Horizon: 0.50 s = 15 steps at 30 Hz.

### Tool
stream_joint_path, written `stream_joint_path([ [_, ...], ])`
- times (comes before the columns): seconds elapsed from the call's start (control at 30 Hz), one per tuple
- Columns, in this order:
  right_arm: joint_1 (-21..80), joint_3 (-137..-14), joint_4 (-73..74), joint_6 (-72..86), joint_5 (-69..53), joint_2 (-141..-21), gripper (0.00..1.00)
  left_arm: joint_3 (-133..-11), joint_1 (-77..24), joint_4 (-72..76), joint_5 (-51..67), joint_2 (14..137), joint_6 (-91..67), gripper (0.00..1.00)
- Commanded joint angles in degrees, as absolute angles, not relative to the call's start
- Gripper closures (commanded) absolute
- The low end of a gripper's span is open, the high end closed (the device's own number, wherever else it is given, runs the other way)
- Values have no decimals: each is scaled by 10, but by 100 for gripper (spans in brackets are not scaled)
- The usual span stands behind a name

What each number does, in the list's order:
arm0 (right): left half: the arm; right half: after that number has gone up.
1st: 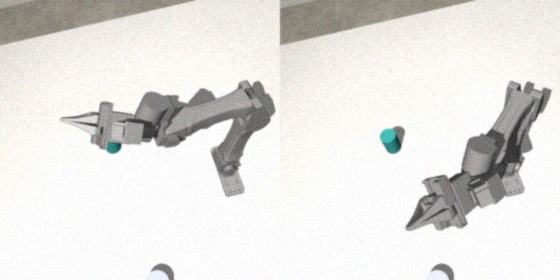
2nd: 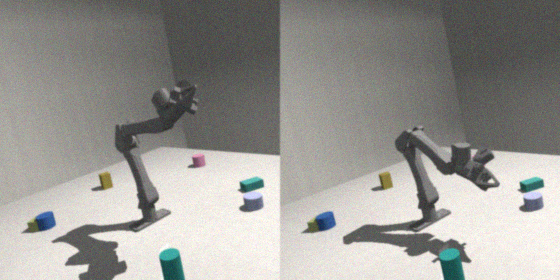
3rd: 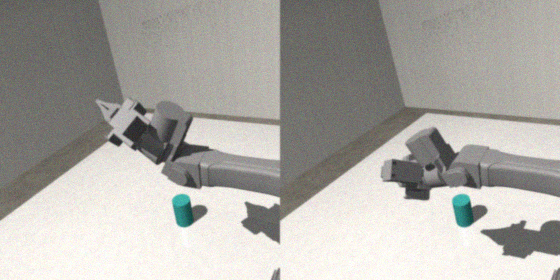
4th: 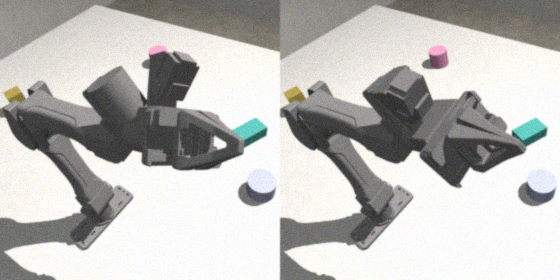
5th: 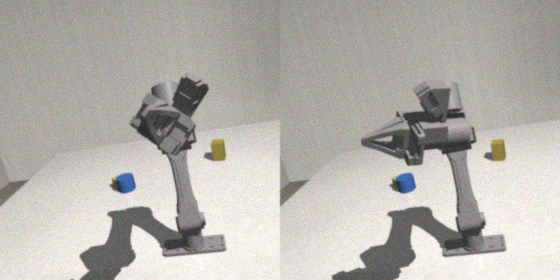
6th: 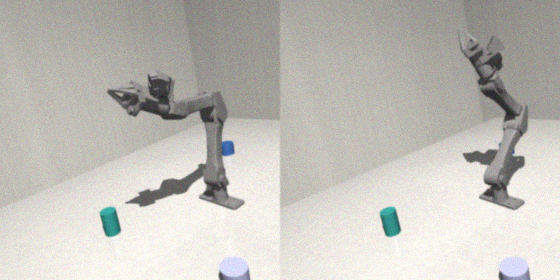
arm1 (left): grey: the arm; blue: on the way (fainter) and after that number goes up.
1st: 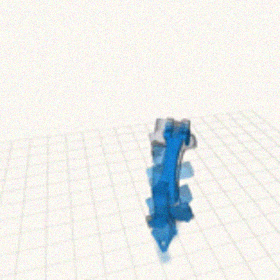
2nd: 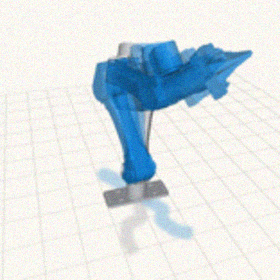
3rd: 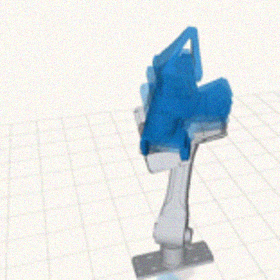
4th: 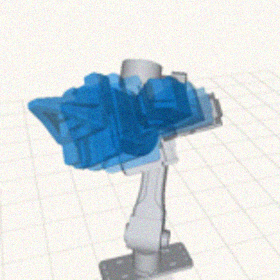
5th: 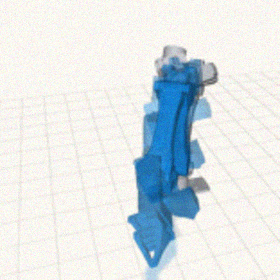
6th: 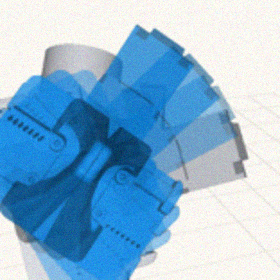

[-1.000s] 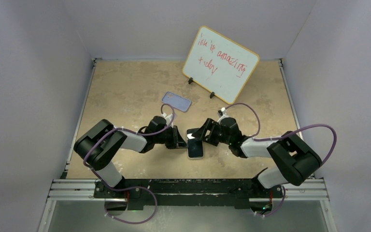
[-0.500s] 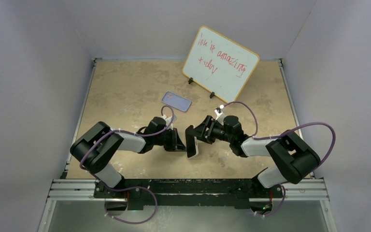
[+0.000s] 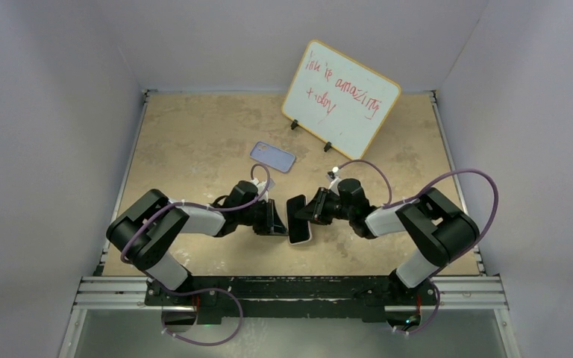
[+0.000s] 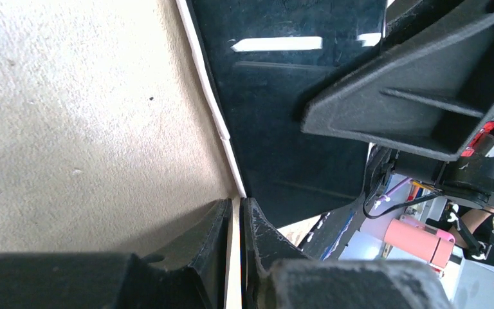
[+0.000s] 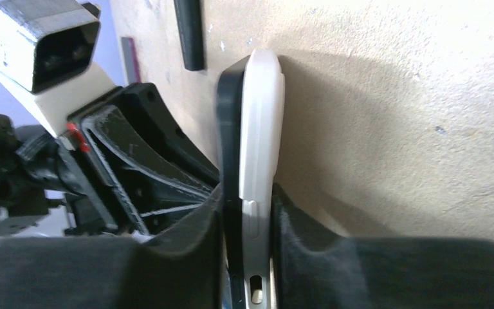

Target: Put the phone into the phone case

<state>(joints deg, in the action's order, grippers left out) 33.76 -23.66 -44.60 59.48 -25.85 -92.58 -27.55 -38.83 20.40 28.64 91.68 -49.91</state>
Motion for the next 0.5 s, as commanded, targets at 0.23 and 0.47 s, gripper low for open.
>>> stream_joint_path([
  [0.23, 342, -275, -357, 529, -219, -854, 100, -308, -391, 109, 262, 882, -458, 79],
  [0.47, 342, -268, -359, 549, -205, -750, 100, -334, -323, 53, 346, 763, -430, 50],
])
